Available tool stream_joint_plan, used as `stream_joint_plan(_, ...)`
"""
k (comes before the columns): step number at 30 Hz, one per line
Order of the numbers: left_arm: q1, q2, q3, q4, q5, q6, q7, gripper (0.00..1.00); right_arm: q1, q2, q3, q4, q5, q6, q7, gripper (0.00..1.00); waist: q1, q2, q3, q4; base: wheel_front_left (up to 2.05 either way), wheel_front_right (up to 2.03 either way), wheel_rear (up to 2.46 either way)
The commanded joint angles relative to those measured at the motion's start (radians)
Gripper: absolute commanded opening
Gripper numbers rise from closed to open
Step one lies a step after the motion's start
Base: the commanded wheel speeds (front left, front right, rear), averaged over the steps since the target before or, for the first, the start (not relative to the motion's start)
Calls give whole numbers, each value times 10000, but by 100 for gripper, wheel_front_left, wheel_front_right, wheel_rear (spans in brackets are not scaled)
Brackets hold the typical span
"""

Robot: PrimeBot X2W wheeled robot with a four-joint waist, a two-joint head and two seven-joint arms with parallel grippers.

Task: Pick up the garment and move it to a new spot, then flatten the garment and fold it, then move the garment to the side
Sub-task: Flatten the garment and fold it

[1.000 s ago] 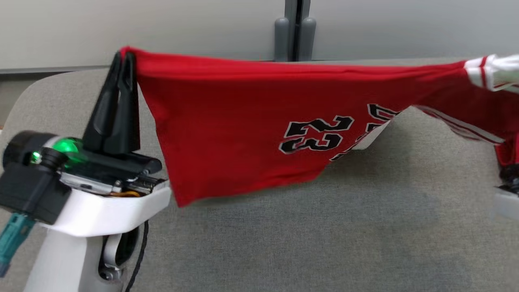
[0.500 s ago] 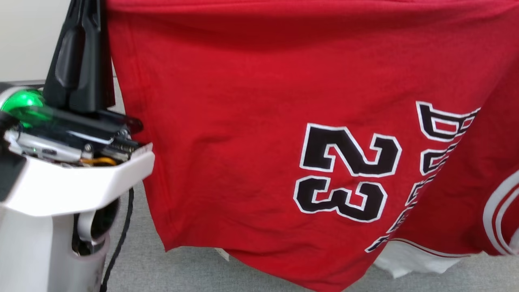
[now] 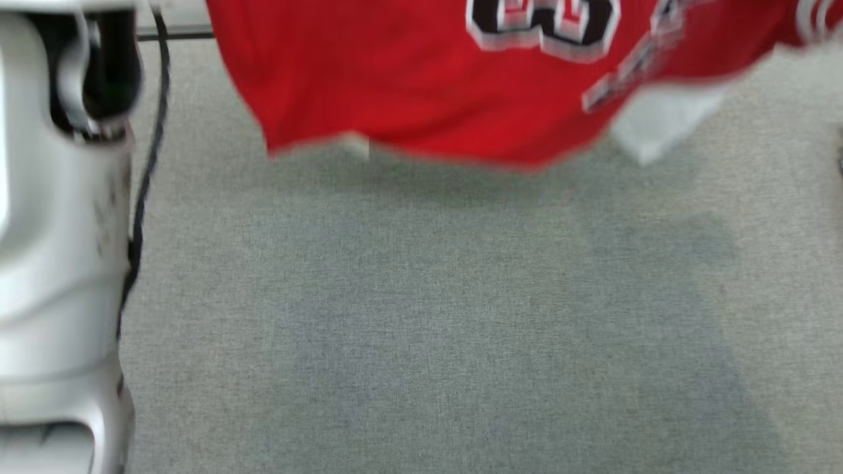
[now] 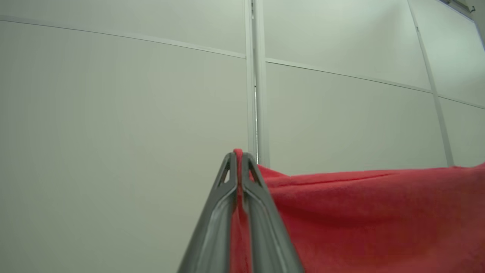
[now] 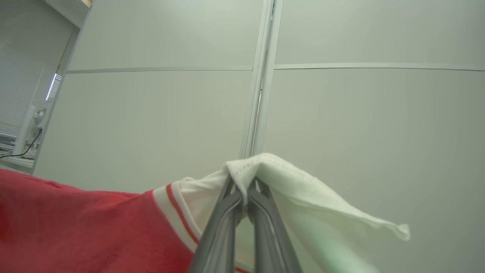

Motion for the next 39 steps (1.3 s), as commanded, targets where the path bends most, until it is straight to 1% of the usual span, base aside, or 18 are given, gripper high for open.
stream_joint_plan(1,-430,-21,55,545,13,-75,-128,0,-461,77,228,450,97,-3,-237,0,0,0,216,65,0,0,0)
stream_joint_plan(3,-1241,-67,71,1634,32,-172,-363,0,-1427,206,672,1559,200,-3,-582,0,0,0,282,38,0,0,0)
stream_joint_plan(5,-1825,-100,51,2757,60,-296,-532,0,-2032,305,1255,2636,208,-3,-968,0,0,0,333,-20,0,0,0)
stream_joint_plan(8,-2219,-188,-106,4548,4,-503,-637,0,-2496,633,2032,4187,370,-2,-1509,0,0,0,429,-141,0,0,0)
stream_joint_plan(10,-2258,-255,-174,5666,-100,-603,-717,0,-2449,895,2442,5148,541,-2,-1885,0,0,0,539,-213,0,0,0)
stream_joint_plan(14,-1612,-467,-194,7740,-468,-763,-780,0,-1595,1345,3335,6802,927,-2,-2484,0,0,0,787,-310,0,0,0)
stream_joint_plan(17,-954,-683,-90,8768,-787,-822,-821,0,-643,1593,3798,7723,1393,-3,-2890,0,0,0,928,-327,0,0,0)
stream_joint_plan(21,437,-864,317,8841,-1164,-861,-833,0,993,1839,4061,8319,2102,-2,-3338,0,0,0,1038,-334,0,0,0)
stream_joint_plan(24,1490,-985,632,8303,-1271,-875,-828,0,2270,1949,4044,8200,2512,-2,-3458,0,0,0,975,-354,0,0,0)
stream_joint_plan(27,2776,-1013,931,7470,-1258,-869,-831,0,3643,1976,3671,7405,2535,-2,-3470,0,0,0,748,-419,0,0,0)
stream_joint_plan(33,5610,-1058,1481,5320,-693,-854,-834,0,6762,2050,2007,5191,1878,-5,-3475,0,0,0,-90,-461,0,0,0)
stream_joint_plan(34,6569,-1060,1589,4557,-496,-853,-833,0,7869,2126,1567,4462,1521,-13,-3476,0,0,0,-399,-442,0,0,0)
stream_joint_plan(36,7439,-1066,1672,3797,-322,-838,-835,0,8887,2185,1147,3755,1207,-14,-3479,0,0,0,-616,-395,0,0,0)
stream_joint_plan(39,8778,-1066,1648,2792,-268,-602,-835,0,10302,2343,809,2812,750,-16,-3267,0,0,0,-1010,-383,0,0,0)
